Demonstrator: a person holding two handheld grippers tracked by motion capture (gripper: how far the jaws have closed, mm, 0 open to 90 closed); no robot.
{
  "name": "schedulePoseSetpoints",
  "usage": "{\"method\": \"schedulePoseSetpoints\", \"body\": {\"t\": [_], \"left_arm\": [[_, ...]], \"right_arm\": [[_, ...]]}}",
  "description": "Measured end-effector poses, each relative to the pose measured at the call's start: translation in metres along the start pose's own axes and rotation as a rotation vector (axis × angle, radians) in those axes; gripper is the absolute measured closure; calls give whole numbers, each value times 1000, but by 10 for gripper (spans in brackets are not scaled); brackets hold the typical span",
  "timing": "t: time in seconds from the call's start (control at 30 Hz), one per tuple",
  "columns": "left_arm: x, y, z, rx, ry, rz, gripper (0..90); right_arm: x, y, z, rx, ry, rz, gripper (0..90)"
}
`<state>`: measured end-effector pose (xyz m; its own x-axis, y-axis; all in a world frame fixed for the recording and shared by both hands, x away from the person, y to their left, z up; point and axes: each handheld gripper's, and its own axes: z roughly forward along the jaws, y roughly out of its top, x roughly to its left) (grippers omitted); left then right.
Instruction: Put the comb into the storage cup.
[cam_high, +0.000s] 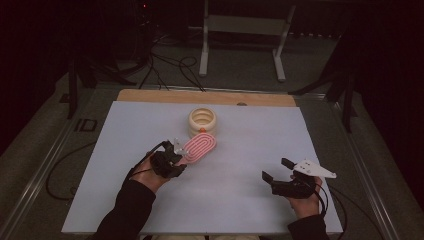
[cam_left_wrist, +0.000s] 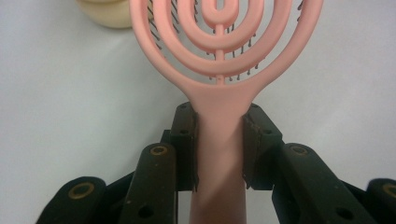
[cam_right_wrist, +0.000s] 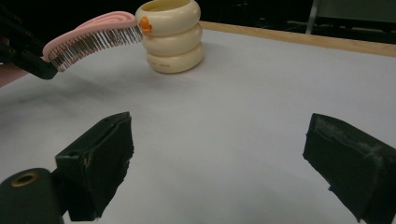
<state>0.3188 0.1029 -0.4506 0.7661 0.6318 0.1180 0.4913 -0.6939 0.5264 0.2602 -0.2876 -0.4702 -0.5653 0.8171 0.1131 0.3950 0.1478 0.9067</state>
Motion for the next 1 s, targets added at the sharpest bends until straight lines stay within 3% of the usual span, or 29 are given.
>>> {"method": "schedulePoseSetpoints", "body": {"t": [0.43, 0.6, 0.8, 1.0], "left_arm": [[-1, 17, -8, -75, 21, 13, 703], [-5, 26, -12, -93, 31, 34, 702], [-8, 33, -10, -105, 30, 48, 703], [-9, 36, -8, -123, 35, 49, 703]], "right_arm": [[0, 10, 1, 36, -25, -13, 73], [3, 21, 5, 50, 2, -10, 73], [8, 36, 11, 68, -9, -38, 73], [10, 46, 18, 66, 19, -27, 73]]}}
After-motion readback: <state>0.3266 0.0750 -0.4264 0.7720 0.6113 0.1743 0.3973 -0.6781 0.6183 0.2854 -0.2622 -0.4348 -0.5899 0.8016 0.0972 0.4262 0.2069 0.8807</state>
